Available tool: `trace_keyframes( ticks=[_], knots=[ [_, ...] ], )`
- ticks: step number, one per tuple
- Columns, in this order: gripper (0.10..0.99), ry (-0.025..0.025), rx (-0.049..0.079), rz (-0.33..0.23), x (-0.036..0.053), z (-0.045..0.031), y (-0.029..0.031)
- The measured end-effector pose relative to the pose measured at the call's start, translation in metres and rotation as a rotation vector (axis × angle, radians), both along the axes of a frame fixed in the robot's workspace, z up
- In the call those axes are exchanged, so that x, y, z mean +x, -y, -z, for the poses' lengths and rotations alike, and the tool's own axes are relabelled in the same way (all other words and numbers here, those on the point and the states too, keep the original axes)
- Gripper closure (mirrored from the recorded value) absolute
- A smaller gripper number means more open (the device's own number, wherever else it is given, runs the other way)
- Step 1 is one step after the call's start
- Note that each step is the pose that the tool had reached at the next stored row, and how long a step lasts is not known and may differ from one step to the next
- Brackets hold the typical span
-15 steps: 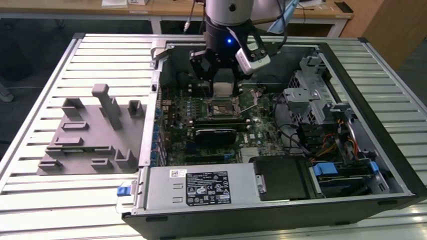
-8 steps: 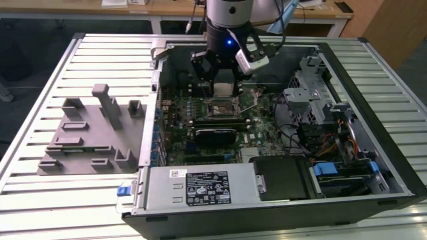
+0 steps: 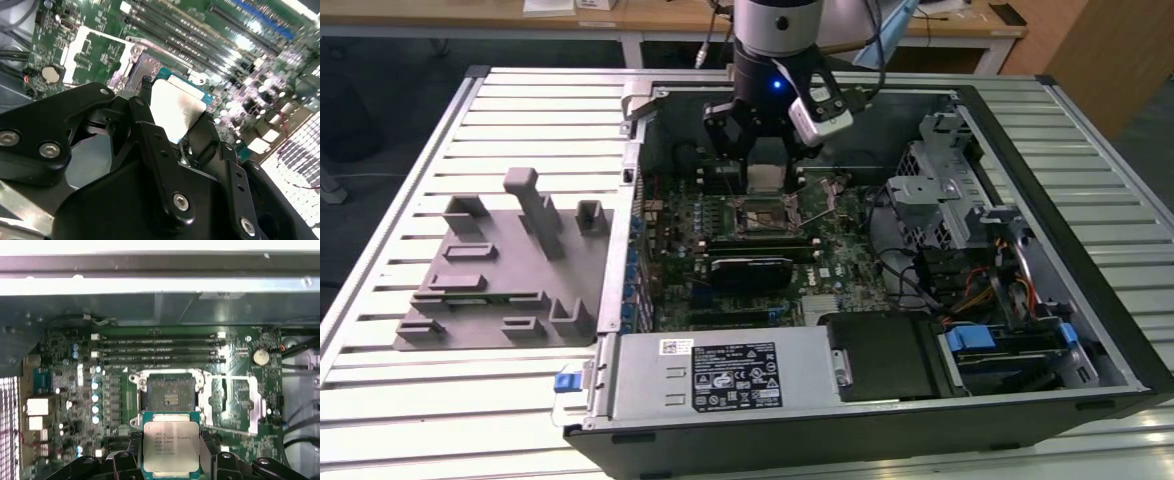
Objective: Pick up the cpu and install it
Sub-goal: 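Pick up the cpu and move it towards the insertion slot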
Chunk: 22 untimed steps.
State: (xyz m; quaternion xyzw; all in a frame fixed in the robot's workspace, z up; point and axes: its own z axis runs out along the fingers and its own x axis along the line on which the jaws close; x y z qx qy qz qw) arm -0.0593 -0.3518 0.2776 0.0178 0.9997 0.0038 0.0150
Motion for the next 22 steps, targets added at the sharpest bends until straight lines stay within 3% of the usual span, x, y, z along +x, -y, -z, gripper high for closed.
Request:
trace_keyframes(
  ticks=[4, 22],
  knots=[
    [0.545, 0.0001, -0.006, 0.0, 0.0006, 0.0067, -0.0058],
    [0.545, 0.0002, -0.011, -0.009, 0.0106, 0.0366, -0.0065]
  ],
)
